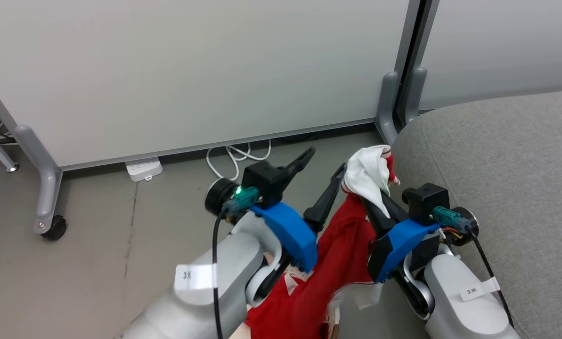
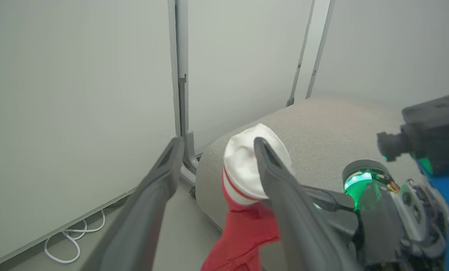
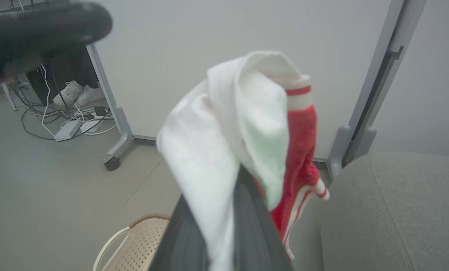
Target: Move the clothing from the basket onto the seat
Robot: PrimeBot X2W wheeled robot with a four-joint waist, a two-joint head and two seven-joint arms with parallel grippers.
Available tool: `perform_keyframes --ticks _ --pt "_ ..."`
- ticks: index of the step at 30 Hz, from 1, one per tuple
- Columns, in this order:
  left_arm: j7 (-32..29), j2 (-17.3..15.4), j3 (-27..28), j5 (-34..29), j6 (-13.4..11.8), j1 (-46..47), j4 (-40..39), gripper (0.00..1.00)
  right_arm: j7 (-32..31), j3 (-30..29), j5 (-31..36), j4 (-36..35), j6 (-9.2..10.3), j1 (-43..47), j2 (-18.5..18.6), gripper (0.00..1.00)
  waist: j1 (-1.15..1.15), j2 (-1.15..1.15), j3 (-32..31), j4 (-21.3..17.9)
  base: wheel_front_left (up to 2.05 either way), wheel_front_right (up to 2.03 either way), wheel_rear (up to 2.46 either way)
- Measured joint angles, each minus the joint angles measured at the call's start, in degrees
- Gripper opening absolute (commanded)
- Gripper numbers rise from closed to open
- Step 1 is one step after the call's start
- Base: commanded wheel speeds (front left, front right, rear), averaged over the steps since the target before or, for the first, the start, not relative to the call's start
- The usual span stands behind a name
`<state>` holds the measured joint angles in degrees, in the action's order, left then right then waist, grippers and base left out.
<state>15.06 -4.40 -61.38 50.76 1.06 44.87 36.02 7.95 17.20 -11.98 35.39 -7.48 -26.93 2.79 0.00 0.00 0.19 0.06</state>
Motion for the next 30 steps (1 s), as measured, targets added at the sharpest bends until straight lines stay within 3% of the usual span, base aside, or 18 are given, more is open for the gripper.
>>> perform_keyframes --ticks 7,12,21,30 --pt "0.0 -4.0 10.6 -10.6 2.1 -11.8 -6.5 1.00 -0.1 -1.7 0.9 -2.4 0.00 0.2 0.0 0.00 0.00 0.00 0.7 0.0 0.00 0.00 0.00" --pt "0.0 -5.0 18.0 -16.8 3.8 -19.0 -10.9 1.00 -0.4 -2.7 1.3 -4.6 0.00 0.4 0.0 0.00 0.00 0.00 1.3 -0.1 0.00 0.00 0.00" --pt "0.0 -4.5 28.7 -24.0 5.6 -28.3 -14.9 1.00 -1.2 -3.6 1.5 -7.1 0.00 0.9 0.0 0.00 0.00 0.00 1.7 -0.2 0.00 0.00 0.00" --pt "0.0 -3.1 33.0 -27.2 6.2 -32.2 -15.4 1.00 -1.4 -4.3 1.8 -8.1 0.00 1.6 0.0 0.00 0.00 0.00 1.4 0.1 0.00 0.00 0.00"
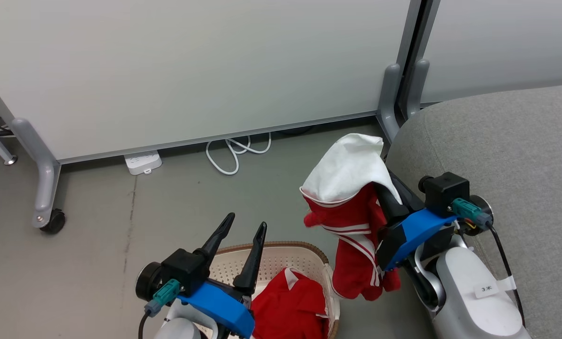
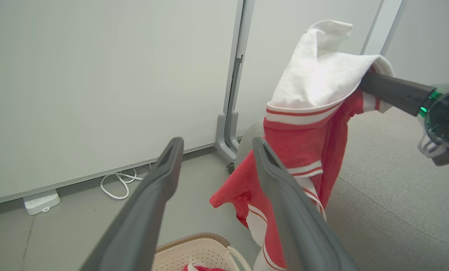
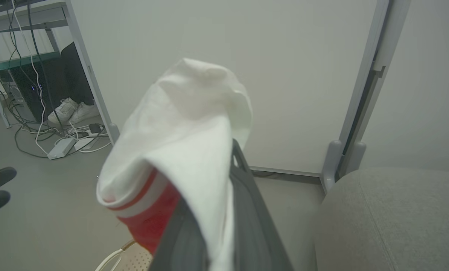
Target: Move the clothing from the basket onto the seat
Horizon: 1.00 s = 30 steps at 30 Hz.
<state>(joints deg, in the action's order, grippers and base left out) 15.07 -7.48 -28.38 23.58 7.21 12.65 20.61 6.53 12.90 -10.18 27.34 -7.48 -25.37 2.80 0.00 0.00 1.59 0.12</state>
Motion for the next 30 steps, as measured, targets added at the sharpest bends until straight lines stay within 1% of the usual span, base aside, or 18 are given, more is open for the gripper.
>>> perform_keyframes --ticks 10,15,21,30 --pt "0.0 0.2 -0.2 0.0 0.2 -0.5 -0.3 1.00 -0.4 0.1 0.0 -0.5 0.00 0.4 0.0 0.00 0.00 0.00 0.3 -0.3 0.00 0.00 0.00" --pt "0.0 -0.1 0.0 0.0 0.2 -0.8 -0.6 1.00 -0.5 0.5 0.0 -0.7 0.00 0.4 0.0 0.00 0.00 0.00 0.5 -1.4 0.00 0.00 0.00" --pt "0.0 -0.6 0.5 -0.1 0.2 -1.1 -1.0 1.00 -0.5 0.8 -0.1 -0.9 0.00 0.4 0.0 0.00 0.00 0.00 0.8 -4.7 0.00 0.00 0.00" --pt "0.0 -0.7 0.9 -0.9 0.2 -1.0 -1.6 1.00 -0.5 0.0 0.2 -1.1 0.00 0.4 0.0 0.00 0.00 0.00 1.5 -12.3 0.00 0.00 0.00"
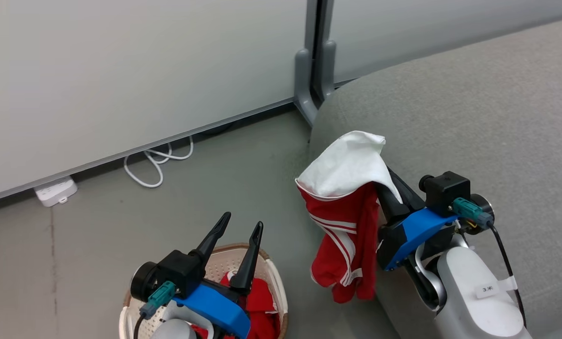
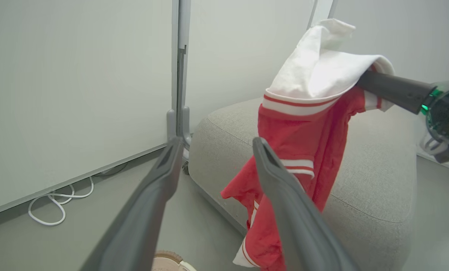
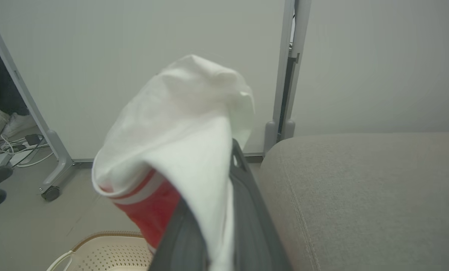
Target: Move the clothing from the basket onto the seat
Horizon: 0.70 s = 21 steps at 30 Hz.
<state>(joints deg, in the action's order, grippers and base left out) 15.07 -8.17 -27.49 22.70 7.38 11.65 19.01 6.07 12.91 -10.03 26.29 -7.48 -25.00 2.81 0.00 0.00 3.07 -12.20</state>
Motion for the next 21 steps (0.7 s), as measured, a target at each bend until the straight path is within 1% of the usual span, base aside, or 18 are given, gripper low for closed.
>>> perform_keyframes --ticks 12,17,21 --pt "0.0 -0.6 -0.2 -0.5 0.0 0.5 0.3 1.00 0.6 -0.6 -0.7 -0.1 0.00 0.0 0.0 0.00 0.00 0.00 1.2 -9.8 0.00 0.00 0.00" --pt "0.0 -0.8 -0.3 -0.6 0.0 0.8 0.5 1.00 0.9 -0.3 -1.2 0.1 0.00 0.0 0.0 0.00 0.00 0.00 1.7 -12.7 0.00 0.00 0.00" --pt "0.0 -0.8 -0.3 -0.7 0.0 1.2 0.5 1.00 1.2 -0.4 -1.3 0.3 0.00 -0.1 0.0 0.00 0.00 0.00 2.2 -14.0 0.00 0.00 0.00"
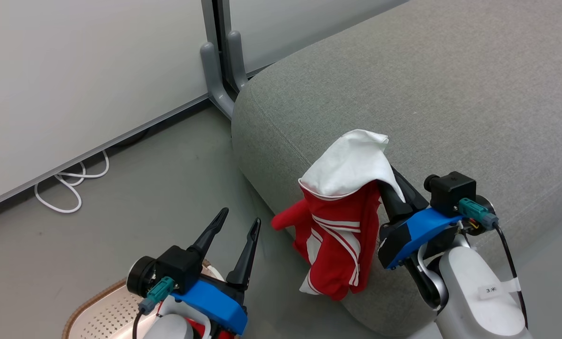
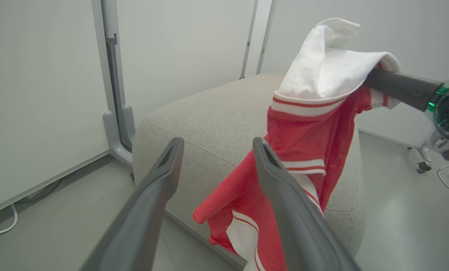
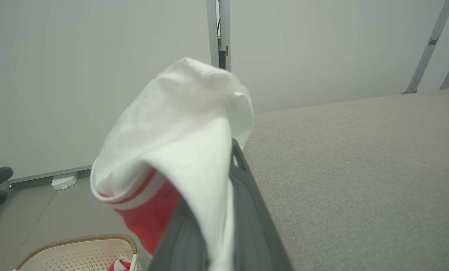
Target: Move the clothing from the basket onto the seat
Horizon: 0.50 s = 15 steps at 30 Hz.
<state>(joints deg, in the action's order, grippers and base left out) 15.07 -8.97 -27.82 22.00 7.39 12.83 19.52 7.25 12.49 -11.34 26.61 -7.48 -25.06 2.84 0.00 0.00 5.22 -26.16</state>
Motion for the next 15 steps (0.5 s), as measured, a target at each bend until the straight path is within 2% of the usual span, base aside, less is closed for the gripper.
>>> perform_keyframes --ticks 15 --pt "0.0 -0.5 -0.5 0.1 0.0 0.6 0.1 1.00 0.2 -1.7 -0.3 0.4 0.00 -1.2 0.0 0.00 0.00 0.00 1.5 0.8 0.00 0.00 0.00"
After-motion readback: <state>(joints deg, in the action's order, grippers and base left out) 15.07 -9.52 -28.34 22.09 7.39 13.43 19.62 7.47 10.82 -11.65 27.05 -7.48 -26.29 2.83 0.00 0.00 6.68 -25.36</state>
